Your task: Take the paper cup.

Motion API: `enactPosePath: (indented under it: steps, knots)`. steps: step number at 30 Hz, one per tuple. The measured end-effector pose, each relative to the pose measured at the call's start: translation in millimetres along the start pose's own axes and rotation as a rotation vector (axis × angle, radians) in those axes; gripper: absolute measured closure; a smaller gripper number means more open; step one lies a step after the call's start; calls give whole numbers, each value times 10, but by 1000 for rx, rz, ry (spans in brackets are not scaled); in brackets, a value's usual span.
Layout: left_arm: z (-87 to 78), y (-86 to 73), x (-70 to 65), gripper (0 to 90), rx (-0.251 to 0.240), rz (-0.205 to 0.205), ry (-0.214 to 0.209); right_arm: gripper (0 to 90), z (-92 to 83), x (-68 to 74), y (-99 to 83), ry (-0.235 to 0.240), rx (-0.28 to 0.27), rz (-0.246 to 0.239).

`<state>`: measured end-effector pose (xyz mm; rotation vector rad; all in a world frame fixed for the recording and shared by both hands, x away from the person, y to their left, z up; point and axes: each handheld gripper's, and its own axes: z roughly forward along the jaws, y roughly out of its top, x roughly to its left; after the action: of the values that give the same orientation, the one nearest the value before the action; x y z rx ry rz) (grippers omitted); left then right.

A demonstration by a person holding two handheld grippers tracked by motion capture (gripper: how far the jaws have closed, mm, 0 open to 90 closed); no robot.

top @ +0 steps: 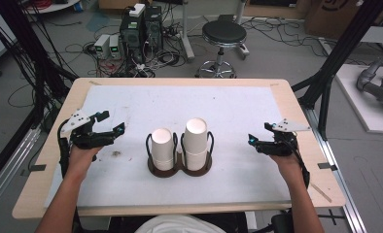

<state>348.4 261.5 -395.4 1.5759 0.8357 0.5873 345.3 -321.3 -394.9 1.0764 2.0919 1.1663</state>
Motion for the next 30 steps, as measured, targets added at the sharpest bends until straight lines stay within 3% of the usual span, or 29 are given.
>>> enactPosePath:
  steps: [14,25,30]
  knots:
    - [-50,16,-25,164,1,2,-5,224,9,67,18,35,-10,0]
    - [-31,4,-51,164,7,1,-21,488,-81,226,112,89,-74,-50]
    - [-6,-2,-59,164,14,1,-26,753,-130,296,144,131,-92,-38]
